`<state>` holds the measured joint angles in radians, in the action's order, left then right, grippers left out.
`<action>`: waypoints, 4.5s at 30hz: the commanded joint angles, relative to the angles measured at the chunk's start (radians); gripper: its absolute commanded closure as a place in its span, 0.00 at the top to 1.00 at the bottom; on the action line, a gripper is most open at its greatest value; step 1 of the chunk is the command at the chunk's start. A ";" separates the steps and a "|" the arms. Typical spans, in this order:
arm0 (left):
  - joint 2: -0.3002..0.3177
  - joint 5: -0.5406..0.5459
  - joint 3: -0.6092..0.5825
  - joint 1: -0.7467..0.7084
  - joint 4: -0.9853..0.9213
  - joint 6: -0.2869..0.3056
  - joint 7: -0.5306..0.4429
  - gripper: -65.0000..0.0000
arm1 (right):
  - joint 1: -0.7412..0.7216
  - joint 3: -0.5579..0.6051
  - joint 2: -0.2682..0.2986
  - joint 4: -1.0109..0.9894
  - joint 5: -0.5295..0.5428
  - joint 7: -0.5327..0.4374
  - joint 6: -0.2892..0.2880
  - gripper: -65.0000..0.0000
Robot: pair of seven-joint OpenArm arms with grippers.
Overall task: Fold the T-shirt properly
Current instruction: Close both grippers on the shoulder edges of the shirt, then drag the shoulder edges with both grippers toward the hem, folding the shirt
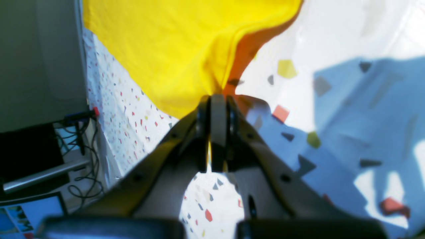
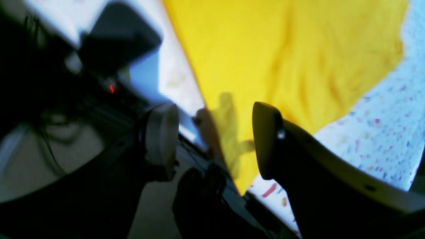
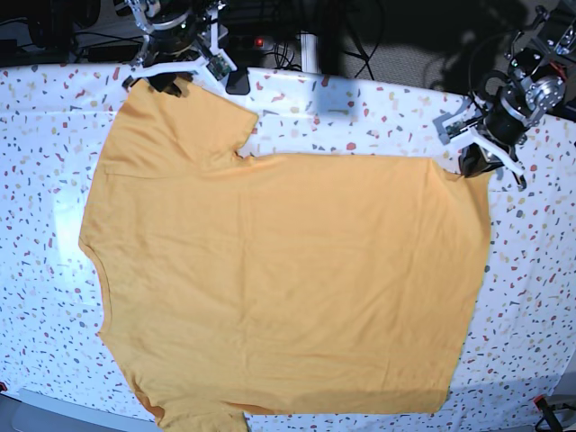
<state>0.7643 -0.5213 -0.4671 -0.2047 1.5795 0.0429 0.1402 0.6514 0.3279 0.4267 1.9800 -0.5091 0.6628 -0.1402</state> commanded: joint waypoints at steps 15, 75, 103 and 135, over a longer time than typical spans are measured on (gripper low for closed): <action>0.017 -0.002 0.006 0.008 0.017 -0.016 0.020 0.00 | -0.044 0.022 0.005 -0.021 -0.003 -0.008 -0.011 0.54; 0.017 0.043 0.006 0.008 0.017 -0.016 0.098 0.00 | -0.023 -0.165 0.005 -0.006 0.090 -0.011 -0.069 0.54; 0.017 0.042 0.006 0.008 0.018 -0.017 0.098 0.00 | -0.052 -0.197 0.005 -0.015 0.090 -0.083 -0.149 0.00; 0.017 0.039 0.007 0.023 0.142 -0.017 0.256 0.00 | -0.194 -0.197 0.005 0.084 0.233 -0.060 -0.183 0.00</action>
<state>0.7647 -0.4736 -0.4671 -0.1932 1.7058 0.0441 0.4007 0.4625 0.1364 0.4259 2.0426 -0.2741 0.6182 -0.3233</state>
